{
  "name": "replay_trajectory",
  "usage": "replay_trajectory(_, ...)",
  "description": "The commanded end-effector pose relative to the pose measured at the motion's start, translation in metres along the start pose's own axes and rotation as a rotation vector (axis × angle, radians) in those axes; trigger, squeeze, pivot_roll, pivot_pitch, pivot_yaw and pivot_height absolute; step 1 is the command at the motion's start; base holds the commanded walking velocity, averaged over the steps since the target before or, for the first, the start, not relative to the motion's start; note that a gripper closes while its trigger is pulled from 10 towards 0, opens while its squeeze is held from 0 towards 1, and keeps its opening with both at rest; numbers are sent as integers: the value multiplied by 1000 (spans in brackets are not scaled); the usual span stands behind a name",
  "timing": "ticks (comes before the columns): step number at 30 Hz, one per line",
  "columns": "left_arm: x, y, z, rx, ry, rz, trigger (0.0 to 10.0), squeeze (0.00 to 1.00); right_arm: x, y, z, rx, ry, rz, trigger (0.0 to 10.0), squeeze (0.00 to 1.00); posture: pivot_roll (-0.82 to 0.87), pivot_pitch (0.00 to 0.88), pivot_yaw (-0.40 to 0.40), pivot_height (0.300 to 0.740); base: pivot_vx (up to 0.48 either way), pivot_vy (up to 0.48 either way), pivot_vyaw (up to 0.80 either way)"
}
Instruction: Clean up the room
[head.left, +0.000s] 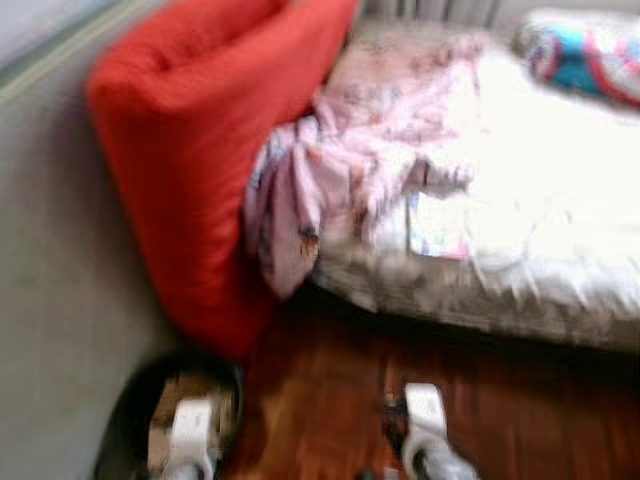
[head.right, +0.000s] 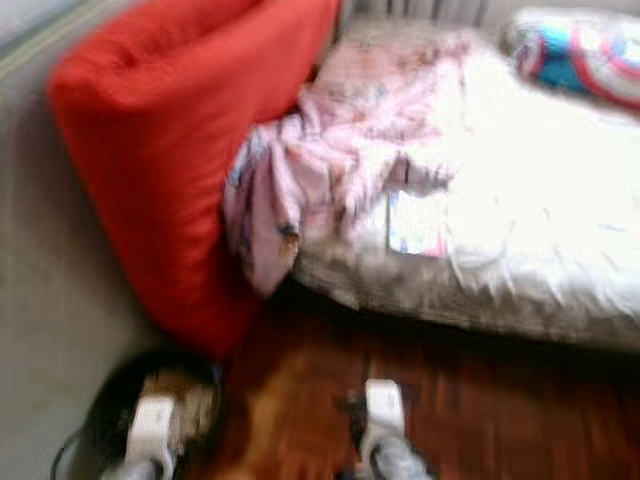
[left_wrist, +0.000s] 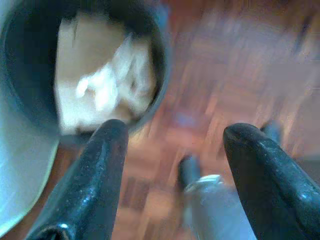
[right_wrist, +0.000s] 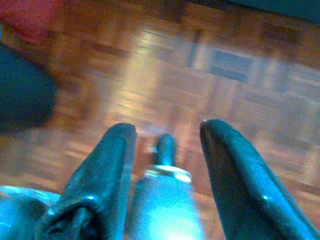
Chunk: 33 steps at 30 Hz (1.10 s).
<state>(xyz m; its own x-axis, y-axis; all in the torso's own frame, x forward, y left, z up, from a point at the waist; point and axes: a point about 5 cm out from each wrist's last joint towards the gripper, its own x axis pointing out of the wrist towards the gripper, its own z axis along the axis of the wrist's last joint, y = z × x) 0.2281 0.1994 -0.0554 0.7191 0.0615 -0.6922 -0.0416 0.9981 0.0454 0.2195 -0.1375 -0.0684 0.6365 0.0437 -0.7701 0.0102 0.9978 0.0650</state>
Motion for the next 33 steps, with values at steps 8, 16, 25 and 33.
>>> replay_trajectory(8,-6,6,-21,10,70,18,10000,0,0,5,0,20,-10,8,10000,0,88,177,7,740,0,-259,0)
replay_trajectory(16,-6,6,-22,15,71,14,10000,0,0,6,-1,21,-5,8,10000,0,83,178,11,740,0,-358,0)
replay_trajectory(25,-7,4,-24,22,73,5,10000,0,0,6,-2,15,-3,10,10000,0,78,167,11,740,0,-391,0)
replay_trajectory(33,-10,4,-35,21,100,4,10000,0,0,5,-3,-4,-2,14,10000,0,74,159,9,740,0,-389,0)
